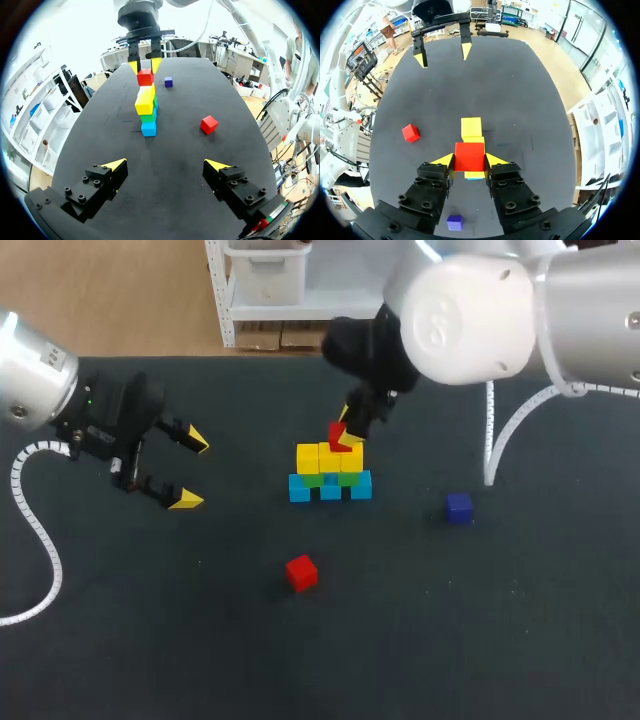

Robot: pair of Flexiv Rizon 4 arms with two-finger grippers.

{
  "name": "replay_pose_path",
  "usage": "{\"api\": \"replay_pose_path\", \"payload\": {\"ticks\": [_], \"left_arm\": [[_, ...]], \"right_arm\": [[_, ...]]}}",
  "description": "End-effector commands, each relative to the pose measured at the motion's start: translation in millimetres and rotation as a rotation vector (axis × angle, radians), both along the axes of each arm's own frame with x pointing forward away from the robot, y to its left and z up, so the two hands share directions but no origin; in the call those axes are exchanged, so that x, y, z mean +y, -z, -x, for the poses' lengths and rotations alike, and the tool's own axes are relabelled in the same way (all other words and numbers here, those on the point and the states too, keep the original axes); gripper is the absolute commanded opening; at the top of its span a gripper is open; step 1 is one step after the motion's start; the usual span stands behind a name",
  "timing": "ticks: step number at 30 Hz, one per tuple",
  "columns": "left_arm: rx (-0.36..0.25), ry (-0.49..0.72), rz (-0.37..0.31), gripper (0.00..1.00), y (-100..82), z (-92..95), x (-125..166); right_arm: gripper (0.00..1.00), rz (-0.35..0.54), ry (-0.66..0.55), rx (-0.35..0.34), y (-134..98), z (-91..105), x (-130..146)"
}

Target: Place the blue cubes, place green cubes on the blue cubes, place the yellow cubes on the green cubes, then place the red cubes on the yellow cubes, and place purple cube on the red cubes.

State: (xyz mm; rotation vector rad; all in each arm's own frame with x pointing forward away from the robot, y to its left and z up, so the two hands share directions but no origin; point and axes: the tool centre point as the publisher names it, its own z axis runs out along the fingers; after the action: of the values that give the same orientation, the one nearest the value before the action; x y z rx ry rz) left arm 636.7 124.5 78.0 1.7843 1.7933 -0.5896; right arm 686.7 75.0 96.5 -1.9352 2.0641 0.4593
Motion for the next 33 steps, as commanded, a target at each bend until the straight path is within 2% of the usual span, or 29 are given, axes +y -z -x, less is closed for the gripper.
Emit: {"api": "replay_pose_path", "payload": {"ticks": [1,30,31,33], "left_arm": [[-0.006,0.001,0.005,1.0,0.9,1.4,1.3],[-0.006,0.001,0.005,1.0,0.9,1.4,1.3],[-0.006,0.001,0.005,1.0,0.9,1.4,1.3],[-0.006,0.001,0.005,1.0,0.9,1.4,1.3]], "right_arm": [[0.0,-0.001,0.003,0.0,4.1,1.3,-0.2],[0.0,-0.005,0.01,0.008,9.8,-6.5,0.8],[0.02,-0.006,0.01,0.008,9.9,-6.7,0.9],[0.12,-0.006,0.01,0.008,10.2,-7.6,1.2]]}}
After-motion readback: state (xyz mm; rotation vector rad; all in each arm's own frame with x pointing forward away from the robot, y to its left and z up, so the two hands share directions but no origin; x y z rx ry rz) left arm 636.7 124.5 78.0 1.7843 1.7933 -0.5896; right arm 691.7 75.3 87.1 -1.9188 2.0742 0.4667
